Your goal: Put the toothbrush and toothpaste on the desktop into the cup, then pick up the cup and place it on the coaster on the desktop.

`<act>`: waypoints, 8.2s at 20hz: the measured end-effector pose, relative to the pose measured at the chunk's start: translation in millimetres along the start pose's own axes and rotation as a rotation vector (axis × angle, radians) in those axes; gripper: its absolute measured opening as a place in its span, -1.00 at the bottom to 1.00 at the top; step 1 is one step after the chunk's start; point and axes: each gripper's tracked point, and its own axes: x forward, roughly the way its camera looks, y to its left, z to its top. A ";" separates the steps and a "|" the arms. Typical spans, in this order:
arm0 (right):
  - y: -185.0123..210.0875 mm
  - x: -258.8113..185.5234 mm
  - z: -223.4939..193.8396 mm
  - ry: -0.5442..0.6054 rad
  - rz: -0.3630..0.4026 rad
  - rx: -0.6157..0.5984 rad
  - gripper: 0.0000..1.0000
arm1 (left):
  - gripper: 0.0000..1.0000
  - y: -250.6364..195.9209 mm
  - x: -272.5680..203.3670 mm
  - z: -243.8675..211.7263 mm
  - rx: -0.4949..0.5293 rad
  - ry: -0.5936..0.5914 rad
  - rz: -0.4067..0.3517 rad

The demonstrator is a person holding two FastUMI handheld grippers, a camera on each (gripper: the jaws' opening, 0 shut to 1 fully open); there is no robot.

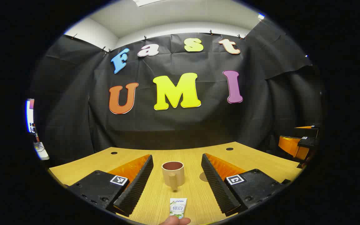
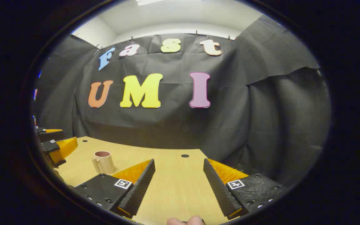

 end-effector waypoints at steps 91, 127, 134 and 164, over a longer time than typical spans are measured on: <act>133.5 2.9 -172.5 0.634 0.284 0.008 -1.00 | -0.21 49.9 76.2 -10.8 -0.141 0.196 0.054; 122.8 14.9 -57.7 0.332 0.333 -0.034 -1.00 | 0.89 56.3 153.2 -36.6 -0.181 0.101 -0.003; 213.8 60.5 3.1 0.134 0.516 0.005 -1.00 | 0.99 105.3 90.7 -26.4 -0.127 0.060 0.089; 382.1 182.1 15.4 -0.099 0.698 0.189 -0.96 | 0.96 172.6 7.1 -80.2 -0.217 0.150 0.220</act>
